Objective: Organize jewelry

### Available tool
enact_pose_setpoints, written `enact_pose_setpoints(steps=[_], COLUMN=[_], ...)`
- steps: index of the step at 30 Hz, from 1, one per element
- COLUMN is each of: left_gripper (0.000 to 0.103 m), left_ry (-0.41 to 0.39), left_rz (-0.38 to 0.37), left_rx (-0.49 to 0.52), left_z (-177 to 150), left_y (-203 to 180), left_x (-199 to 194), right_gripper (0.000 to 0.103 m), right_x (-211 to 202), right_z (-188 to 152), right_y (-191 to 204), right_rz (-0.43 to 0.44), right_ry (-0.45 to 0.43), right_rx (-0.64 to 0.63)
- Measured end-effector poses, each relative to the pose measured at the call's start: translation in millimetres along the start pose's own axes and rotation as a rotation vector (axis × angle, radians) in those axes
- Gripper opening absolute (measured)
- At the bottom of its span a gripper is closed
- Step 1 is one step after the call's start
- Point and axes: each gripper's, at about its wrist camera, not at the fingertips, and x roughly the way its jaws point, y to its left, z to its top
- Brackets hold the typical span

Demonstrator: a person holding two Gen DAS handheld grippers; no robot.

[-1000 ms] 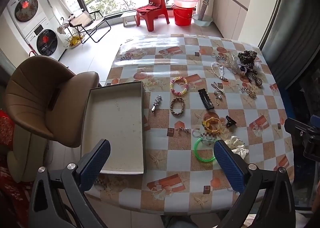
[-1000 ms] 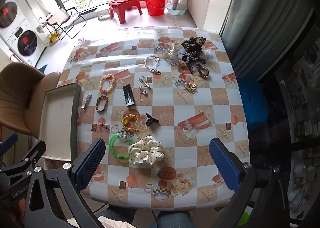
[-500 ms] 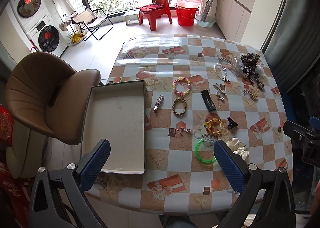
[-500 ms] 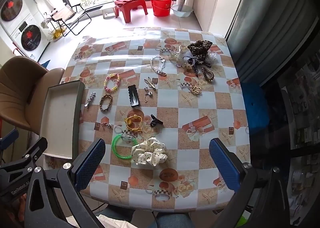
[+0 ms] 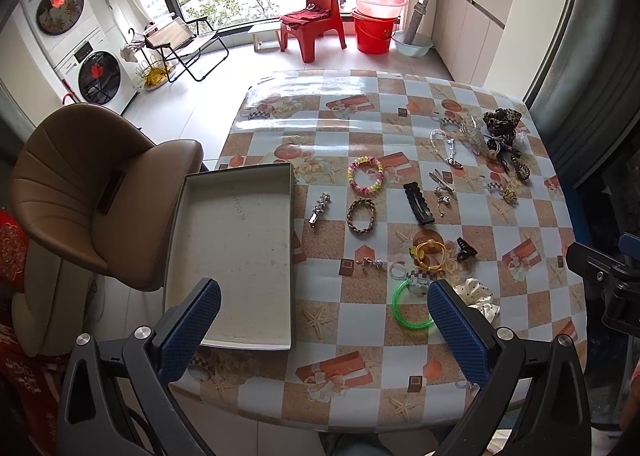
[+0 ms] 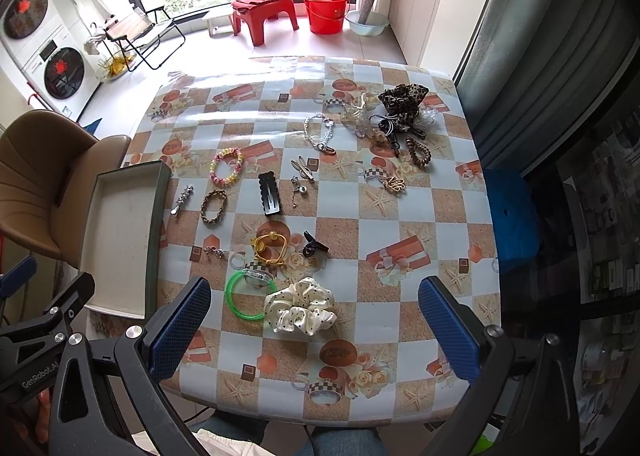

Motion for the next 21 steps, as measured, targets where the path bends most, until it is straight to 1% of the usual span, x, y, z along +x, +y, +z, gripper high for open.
enact_pose_setpoints(steps=[21], left_gripper=[0.103], left_ry=[0.003], left_rz=[0.006], left_rx=[-0.013], left_z=[0.3], left_y=[3.9], left_x=[1.8], right_gripper=[0.103], right_x=[-0.6], right_z=[0.2], right_y=[0.0], right_rz=[-0.002], right_ry=[-0.002], right_rx=[-0.004])
